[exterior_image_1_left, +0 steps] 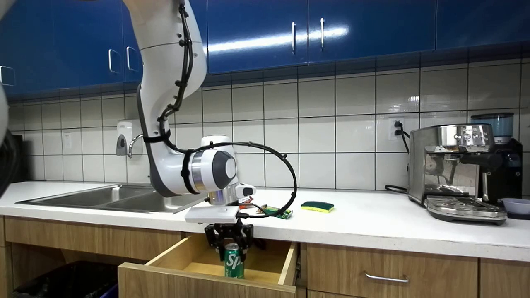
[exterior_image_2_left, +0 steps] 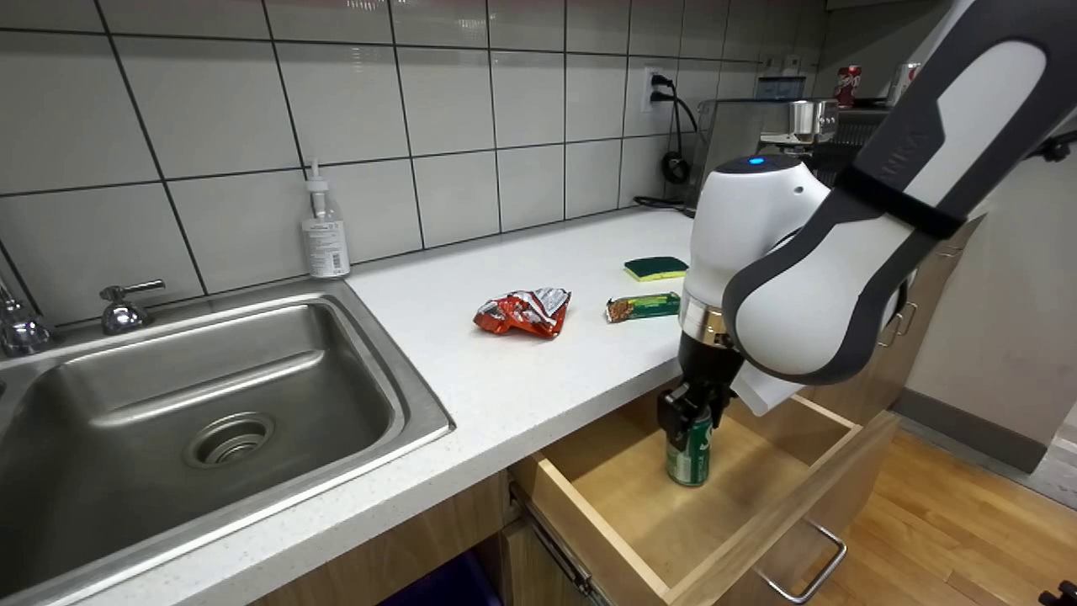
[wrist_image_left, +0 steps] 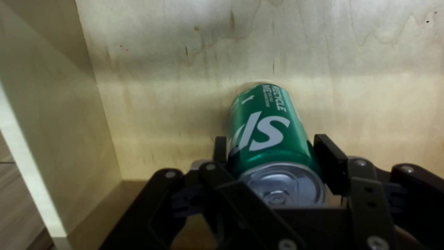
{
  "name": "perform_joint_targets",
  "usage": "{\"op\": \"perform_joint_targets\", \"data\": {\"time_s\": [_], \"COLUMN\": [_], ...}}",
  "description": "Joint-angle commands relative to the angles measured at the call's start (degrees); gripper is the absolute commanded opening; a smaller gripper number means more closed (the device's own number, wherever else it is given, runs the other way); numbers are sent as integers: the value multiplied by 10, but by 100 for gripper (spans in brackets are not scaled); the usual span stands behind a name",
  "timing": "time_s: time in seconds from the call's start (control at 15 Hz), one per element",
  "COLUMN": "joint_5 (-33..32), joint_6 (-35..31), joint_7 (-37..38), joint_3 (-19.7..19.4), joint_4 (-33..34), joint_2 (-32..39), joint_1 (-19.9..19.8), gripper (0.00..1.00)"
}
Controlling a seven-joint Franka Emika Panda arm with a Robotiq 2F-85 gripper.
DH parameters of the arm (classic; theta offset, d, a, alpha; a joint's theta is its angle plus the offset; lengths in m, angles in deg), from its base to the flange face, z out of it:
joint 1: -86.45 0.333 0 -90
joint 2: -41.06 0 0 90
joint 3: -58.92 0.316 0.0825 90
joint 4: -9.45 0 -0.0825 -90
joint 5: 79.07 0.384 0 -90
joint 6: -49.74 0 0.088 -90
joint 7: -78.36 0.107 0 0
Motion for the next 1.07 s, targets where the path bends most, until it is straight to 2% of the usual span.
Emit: {"op": "perform_joint_targets", "data": {"time_s": [0.0, 0.13, 0.2, 0.27, 0.33, 0.47, 1.0], "joint_5": [11, 11, 11, 10, 10, 8, 7], "joint_6": [5, 6, 7, 8, 10, 12, 31], "joint_7": [-16, -16, -17, -15, -15, -13, -15], "joint_3": [3, 3, 3, 2, 2, -1, -1], "joint_4": [11, 10, 9, 9, 9, 10, 1], "joint_2": [5, 4, 2, 1, 0, -3, -24], "joint_1": [2, 3, 2, 3, 3, 6, 8], "gripper": [39, 39, 76, 90, 97, 100, 100]}}
